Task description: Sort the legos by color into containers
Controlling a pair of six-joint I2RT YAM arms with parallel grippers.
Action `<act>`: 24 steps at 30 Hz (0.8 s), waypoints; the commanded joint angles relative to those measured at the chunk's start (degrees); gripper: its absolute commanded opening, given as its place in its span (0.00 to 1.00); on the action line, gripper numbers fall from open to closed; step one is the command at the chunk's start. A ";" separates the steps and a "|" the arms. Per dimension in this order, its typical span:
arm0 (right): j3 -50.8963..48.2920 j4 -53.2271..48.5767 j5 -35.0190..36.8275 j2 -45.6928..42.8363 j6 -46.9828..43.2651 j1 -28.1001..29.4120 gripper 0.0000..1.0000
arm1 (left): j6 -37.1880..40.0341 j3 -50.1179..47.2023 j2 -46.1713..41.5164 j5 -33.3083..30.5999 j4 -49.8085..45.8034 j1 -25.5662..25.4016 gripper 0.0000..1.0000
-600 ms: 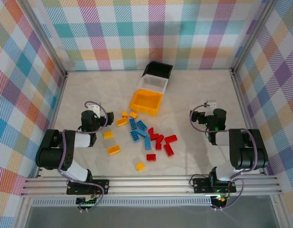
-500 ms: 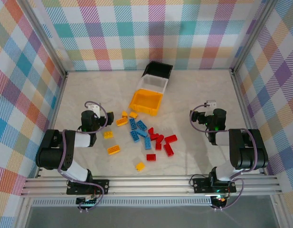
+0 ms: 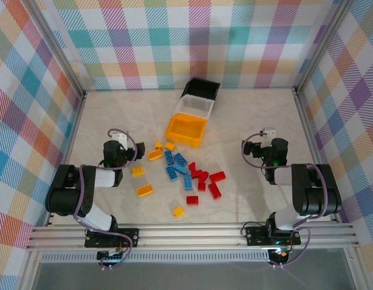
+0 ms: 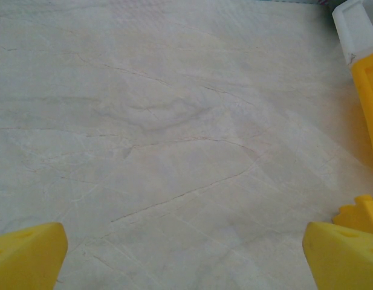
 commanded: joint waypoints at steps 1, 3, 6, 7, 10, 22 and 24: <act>0.90 0.28 0.00 -0.18 0.72 0.09 1.00 | 0.61 0.23 0.35 1.00 1.45 0.52 1.00; 0.94 0.24 0.13 -0.17 0.67 0.11 1.00 | 0.67 0.22 0.31 1.07 1.48 0.56 1.00; 0.99 0.19 0.12 -0.15 0.71 0.03 1.00 | 0.60 0.22 0.36 1.03 1.44 0.56 1.00; 1.05 0.07 1.13 -0.16 0.88 0.09 1.00 | 0.65 0.27 0.35 1.05 1.44 0.57 1.00; 1.16 -0.20 1.71 -0.14 1.17 0.08 1.00 | 0.67 0.22 0.36 1.00 1.44 0.57 1.00; 0.99 0.01 1.70 -0.36 1.09 0.12 1.00 | 0.64 0.23 0.30 0.99 1.44 0.56 1.00; 1.79 -2.30 3.26 -1.09 1.71 0.13 1.00 | 0.61 0.22 0.29 1.00 1.53 0.56 1.00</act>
